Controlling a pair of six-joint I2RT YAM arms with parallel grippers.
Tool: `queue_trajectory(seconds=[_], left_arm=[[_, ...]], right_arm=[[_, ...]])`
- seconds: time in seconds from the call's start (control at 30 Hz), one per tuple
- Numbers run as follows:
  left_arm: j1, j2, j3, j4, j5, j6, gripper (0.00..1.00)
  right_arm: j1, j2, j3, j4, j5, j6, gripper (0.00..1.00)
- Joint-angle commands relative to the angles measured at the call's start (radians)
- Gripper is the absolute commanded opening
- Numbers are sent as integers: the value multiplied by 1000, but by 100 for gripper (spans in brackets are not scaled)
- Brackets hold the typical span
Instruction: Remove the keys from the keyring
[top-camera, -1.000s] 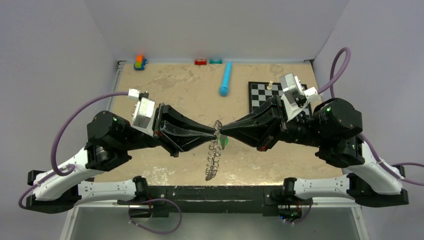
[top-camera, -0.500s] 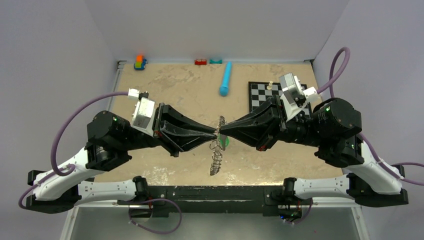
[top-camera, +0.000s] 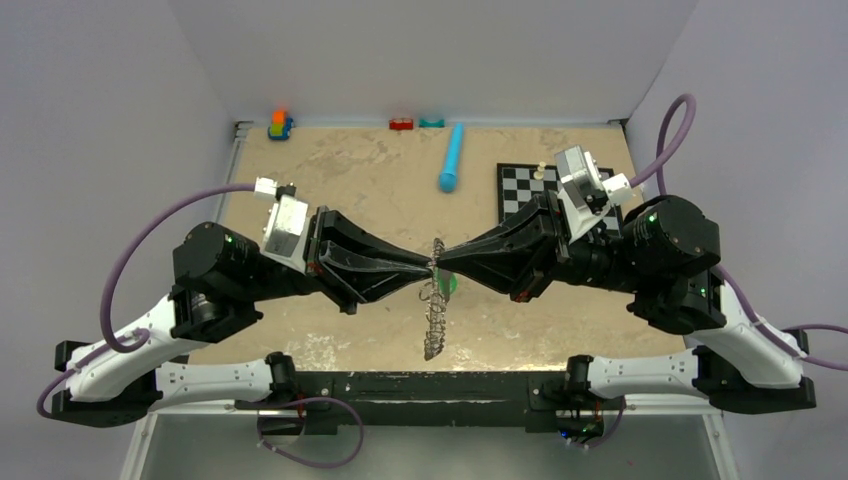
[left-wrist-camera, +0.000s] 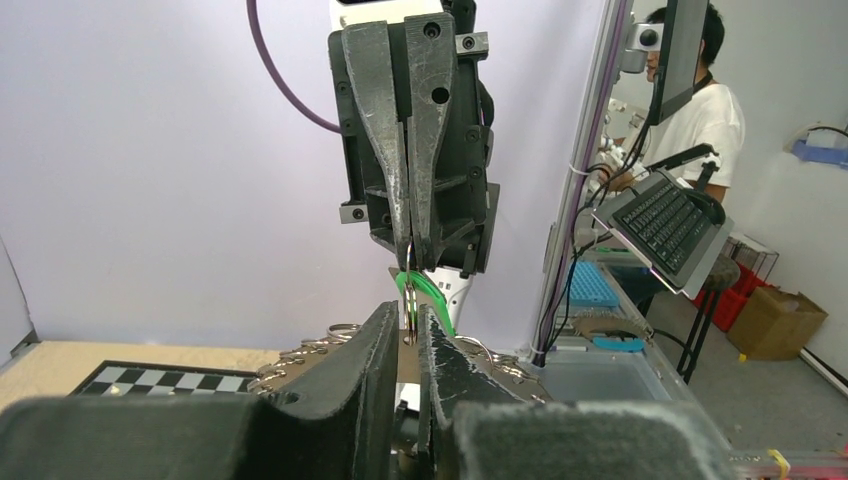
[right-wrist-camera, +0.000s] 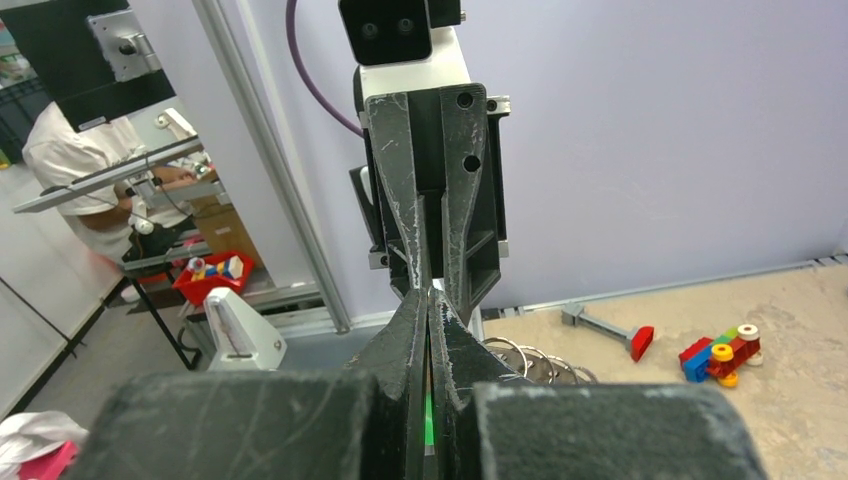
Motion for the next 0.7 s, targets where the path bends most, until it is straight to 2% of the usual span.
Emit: queue_trajectory(seconds=[0.0,0.17,0.3,0.5,0.6,0.67], left_arm=[[-4,-10,-9,27,-16,16,19],[-4,-6,-11,27,-17,14,22],[-4,-7,-12,27,-26,12,15],[-4,-10,-15,27,-35,13,12],[-4,-12,-16,27,-42,13,0],[-4,-13,-14,11,-45,13,0]], right_arm=[[-2,-1,38,78,-5,-3,0],[-3,-3,39,81,-5,-3,0],[-2,-7,42,80,-5,-5,0],[-5,-10,43,76,-5,-6,0],[-2,-15,38,80,-5,-6,0],[-4,-19,37,79,-4,-7,0]])
